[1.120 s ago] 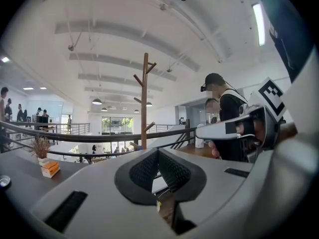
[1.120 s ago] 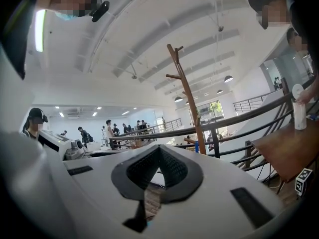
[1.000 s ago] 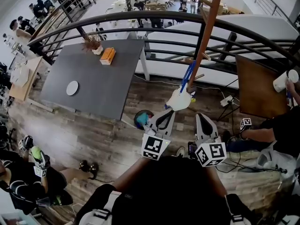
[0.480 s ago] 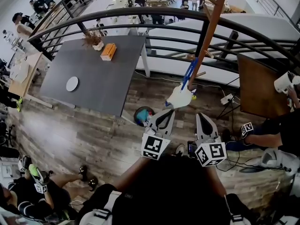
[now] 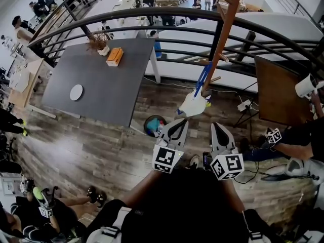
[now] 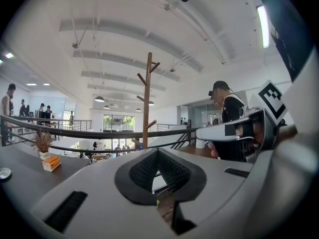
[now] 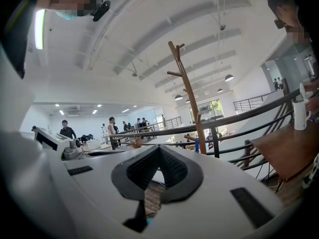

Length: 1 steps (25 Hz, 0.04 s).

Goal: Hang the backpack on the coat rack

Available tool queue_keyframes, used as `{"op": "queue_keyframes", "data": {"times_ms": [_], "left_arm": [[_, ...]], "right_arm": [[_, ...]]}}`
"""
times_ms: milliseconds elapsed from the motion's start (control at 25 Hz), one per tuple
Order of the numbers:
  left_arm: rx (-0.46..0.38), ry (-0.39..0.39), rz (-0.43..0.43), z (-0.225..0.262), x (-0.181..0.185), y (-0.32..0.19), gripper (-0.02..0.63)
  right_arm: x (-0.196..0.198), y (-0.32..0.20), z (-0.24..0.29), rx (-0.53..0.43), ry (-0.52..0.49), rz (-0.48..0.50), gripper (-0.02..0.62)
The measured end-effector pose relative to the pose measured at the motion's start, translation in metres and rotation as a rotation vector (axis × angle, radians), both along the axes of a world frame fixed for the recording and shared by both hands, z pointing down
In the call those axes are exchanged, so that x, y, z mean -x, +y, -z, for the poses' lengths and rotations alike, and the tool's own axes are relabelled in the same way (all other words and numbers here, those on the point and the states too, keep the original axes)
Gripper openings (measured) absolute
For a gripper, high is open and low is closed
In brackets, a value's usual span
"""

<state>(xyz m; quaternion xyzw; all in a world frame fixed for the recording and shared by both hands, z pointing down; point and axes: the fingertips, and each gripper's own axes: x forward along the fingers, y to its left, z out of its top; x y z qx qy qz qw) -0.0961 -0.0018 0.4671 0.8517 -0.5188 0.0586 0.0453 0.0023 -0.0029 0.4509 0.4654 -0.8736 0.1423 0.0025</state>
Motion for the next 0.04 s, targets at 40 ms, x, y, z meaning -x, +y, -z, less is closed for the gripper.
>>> {"op": "queue_keyframes", "data": {"times_ms": [40], "left_arm": [[0.001, 0.000, -0.001, 0.0000, -0.0009, -0.0002, 0.008]], "right_arm": [[-0.0005, -0.0002, 0.0002, 0.000, 0.000, 0.000, 0.012]]}}
